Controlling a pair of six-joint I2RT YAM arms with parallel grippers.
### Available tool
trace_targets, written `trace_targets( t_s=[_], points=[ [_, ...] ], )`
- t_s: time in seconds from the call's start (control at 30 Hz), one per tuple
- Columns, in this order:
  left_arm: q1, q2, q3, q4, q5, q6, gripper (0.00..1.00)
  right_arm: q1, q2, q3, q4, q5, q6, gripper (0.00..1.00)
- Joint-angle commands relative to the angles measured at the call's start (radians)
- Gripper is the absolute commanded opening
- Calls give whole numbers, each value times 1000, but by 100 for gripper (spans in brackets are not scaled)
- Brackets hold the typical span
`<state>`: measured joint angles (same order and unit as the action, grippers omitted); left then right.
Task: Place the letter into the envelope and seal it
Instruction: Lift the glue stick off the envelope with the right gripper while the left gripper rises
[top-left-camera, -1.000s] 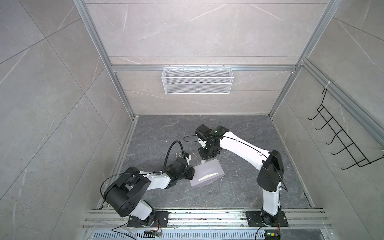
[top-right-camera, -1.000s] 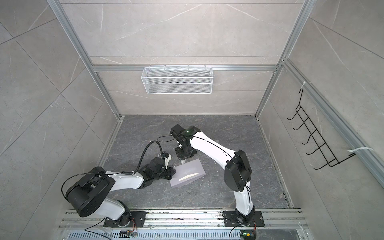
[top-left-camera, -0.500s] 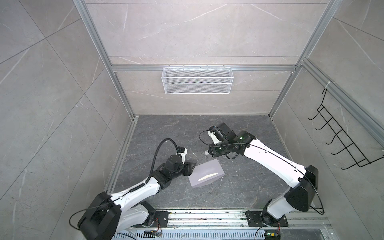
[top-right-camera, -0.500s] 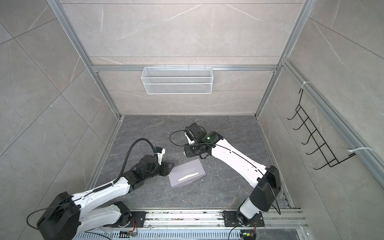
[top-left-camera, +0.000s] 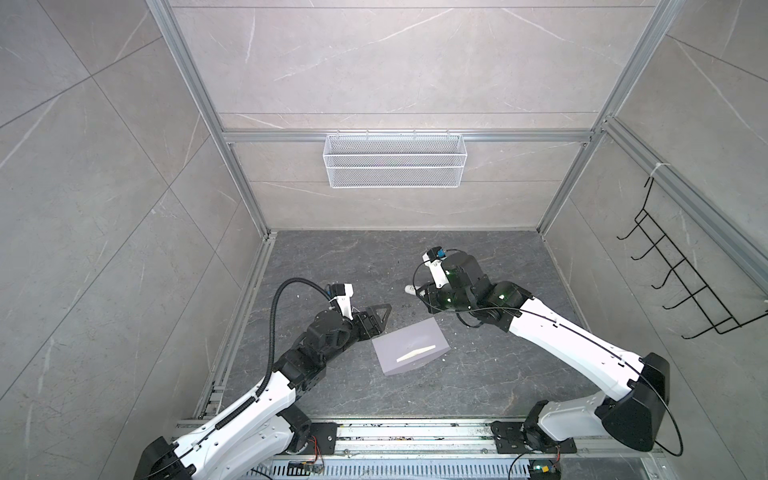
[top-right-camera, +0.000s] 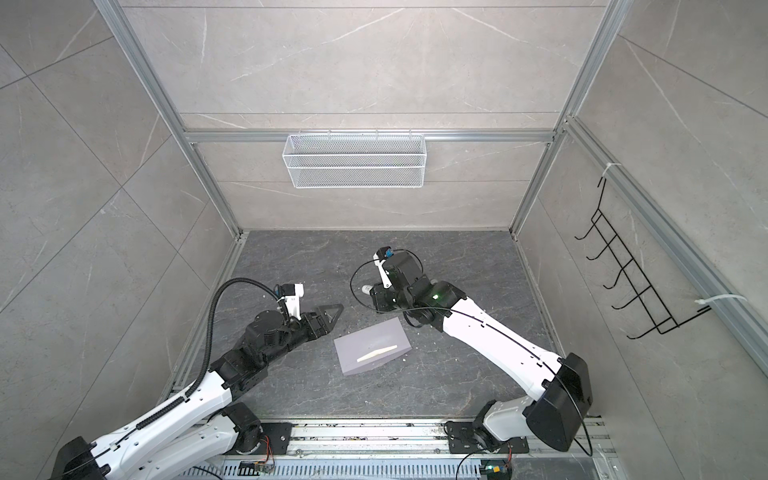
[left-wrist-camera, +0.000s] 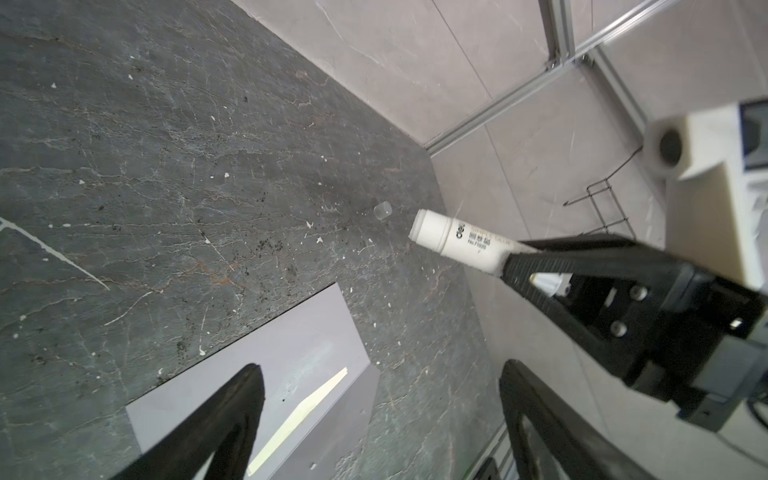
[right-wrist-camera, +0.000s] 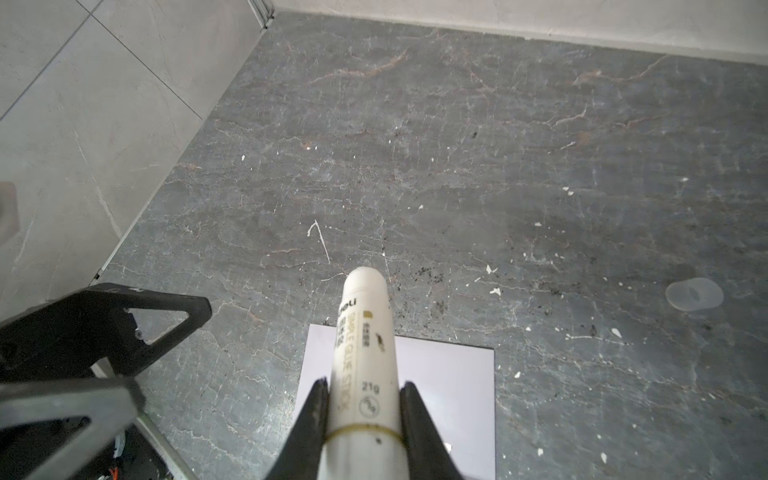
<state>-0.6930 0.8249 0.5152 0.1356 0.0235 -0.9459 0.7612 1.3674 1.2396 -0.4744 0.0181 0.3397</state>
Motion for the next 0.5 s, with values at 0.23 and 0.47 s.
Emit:
trace_targets(
  t_s=[0.23, 0.47],
  points=[
    [1, 58, 63, 150, -4, -493, 96, -2, -126, -198, 384, 43, -42, 0],
    [1, 150, 80, 263, 53, -645, 95, 0, -120, -239, 463, 43, -42, 0]
  ],
)
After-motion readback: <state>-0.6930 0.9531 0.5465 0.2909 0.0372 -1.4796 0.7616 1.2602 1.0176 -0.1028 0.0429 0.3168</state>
